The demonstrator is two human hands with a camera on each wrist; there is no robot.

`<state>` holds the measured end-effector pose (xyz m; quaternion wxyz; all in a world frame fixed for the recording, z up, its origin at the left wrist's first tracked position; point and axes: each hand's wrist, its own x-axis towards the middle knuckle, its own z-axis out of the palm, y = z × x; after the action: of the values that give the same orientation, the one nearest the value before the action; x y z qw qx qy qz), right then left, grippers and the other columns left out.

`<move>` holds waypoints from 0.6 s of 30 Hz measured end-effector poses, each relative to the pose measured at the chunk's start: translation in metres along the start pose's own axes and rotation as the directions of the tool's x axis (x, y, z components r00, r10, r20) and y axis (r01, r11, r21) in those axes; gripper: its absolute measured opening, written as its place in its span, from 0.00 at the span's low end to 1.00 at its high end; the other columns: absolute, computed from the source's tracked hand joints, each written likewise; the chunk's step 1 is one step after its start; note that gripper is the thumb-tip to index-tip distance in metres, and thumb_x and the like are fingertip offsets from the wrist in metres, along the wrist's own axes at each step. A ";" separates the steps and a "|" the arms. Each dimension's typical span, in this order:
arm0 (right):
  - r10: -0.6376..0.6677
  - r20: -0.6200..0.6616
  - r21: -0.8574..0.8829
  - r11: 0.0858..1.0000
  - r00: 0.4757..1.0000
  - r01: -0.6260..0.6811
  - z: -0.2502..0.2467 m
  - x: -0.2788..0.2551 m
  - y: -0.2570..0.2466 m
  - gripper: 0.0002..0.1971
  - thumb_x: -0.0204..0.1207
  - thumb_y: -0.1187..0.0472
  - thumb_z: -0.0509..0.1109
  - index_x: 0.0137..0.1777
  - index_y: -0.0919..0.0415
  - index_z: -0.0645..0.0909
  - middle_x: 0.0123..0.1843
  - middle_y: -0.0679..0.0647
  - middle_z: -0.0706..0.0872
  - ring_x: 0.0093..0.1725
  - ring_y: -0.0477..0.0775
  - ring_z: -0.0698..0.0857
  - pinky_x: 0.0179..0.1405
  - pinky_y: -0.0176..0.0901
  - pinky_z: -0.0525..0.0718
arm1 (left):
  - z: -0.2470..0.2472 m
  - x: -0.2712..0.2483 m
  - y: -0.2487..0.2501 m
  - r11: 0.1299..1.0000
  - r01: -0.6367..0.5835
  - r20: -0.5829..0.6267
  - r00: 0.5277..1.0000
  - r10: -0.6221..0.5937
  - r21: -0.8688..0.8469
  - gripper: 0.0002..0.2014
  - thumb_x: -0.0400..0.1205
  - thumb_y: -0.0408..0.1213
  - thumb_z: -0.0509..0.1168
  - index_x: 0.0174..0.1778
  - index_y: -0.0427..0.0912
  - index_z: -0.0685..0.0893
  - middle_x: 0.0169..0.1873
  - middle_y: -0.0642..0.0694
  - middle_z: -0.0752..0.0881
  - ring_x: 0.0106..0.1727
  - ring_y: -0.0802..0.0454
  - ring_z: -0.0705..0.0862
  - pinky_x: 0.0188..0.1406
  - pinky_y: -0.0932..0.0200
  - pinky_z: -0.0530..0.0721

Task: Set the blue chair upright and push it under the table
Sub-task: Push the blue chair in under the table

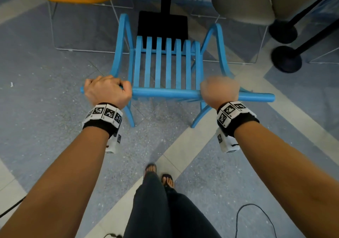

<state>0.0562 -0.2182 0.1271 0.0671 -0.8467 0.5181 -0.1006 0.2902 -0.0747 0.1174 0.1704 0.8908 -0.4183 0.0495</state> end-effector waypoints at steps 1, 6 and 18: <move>-0.001 -0.001 0.001 1.000 1.000 0.001 0.002 0.014 -0.003 0.16 0.68 0.54 0.55 0.22 0.58 0.71 0.20 0.57 0.74 0.22 0.63 0.74 0.27 0.43 0.68 | 0.002 0.014 0.000 1.000 0.005 0.003 1.000 -0.005 -0.003 0.18 0.73 0.41 0.56 0.29 0.34 0.86 0.25 0.36 0.86 0.30 0.40 0.78 0.44 0.49 0.72; 0.021 -0.003 -0.005 1.000 1.000 -0.021 0.011 0.081 -0.016 0.16 0.69 0.54 0.55 0.23 0.58 0.71 0.20 0.57 0.74 0.22 0.62 0.73 0.27 0.41 0.65 | 0.017 0.084 0.002 0.999 0.033 0.007 0.999 -0.033 -0.035 0.18 0.72 0.41 0.56 0.28 0.35 0.86 0.25 0.36 0.86 0.29 0.43 0.72 0.42 0.49 0.73; 0.006 -0.069 0.005 1.000 0.998 -0.006 0.021 0.146 -0.027 0.15 0.67 0.55 0.58 0.21 0.59 0.68 0.18 0.55 0.70 0.19 0.59 0.68 0.23 0.37 0.56 | 0.036 0.155 -0.002 0.998 0.039 -0.011 0.999 -0.040 -0.044 0.15 0.71 0.42 0.59 0.26 0.38 0.87 0.20 0.41 0.83 0.26 0.47 0.69 0.37 0.54 0.68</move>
<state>0.1491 -0.3357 0.1276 0.0516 -0.8412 0.5222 -0.1306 0.3897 -0.1992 0.1189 0.1934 0.8946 -0.4006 0.0422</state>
